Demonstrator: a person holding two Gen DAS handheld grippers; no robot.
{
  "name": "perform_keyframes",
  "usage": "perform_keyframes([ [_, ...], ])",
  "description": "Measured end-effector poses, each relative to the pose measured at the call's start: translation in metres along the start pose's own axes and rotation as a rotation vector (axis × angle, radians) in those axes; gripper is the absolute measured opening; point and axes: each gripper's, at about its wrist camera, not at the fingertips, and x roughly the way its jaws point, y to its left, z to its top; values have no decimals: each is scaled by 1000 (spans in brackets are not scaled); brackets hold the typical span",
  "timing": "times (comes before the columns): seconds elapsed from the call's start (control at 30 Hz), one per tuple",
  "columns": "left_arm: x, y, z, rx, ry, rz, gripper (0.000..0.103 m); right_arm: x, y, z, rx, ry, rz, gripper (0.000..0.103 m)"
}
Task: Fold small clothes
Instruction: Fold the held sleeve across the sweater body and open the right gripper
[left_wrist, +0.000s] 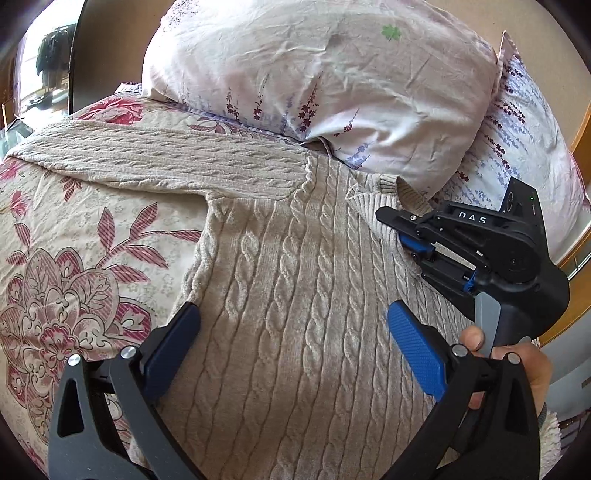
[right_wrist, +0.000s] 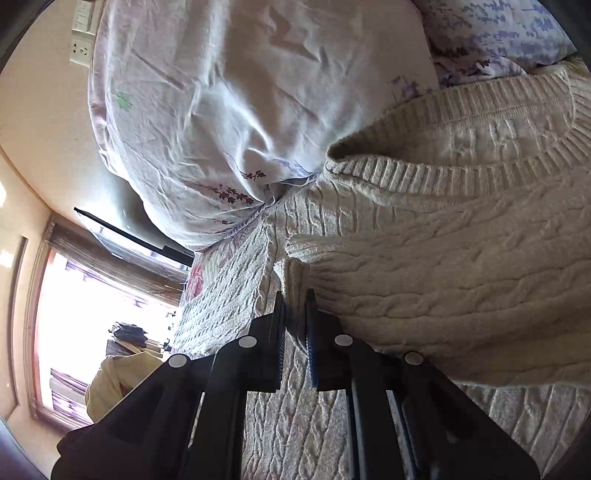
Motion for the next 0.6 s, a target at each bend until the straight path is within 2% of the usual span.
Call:
perform_keyframes([
  [0.1,1,1,0,-2,-2,-1,101,7,-8,-2,37,27,1,11],
  [0.17,1,1,0,-9,-2,-6,101,8,-6,-2,64,59,42,15],
  [0.2,1,2,0,-10,-4,-8,101,8,-6,-3,93,91,103,26],
  [0.23,1,2,0,-9,-5,-9,101,10,-5,-4,117,115,157,42],
  [0.27,0,2,0,-9,-7,-10,101,6,-3,-6,120,116,189,50],
  [0.3,0,2,-1,-10,-11,-11,101,-3,2,-6,93,94,181,61],
  [0.4,1,2,-1,-14,-20,-15,101,-32,21,-9,-54,-1,86,63],
  [0.47,2,1,-2,-13,-25,-21,101,-40,25,-10,-96,-32,48,63],
  [0.6,4,2,-3,-22,-26,-43,101,-13,16,-13,-40,45,9,63],
])
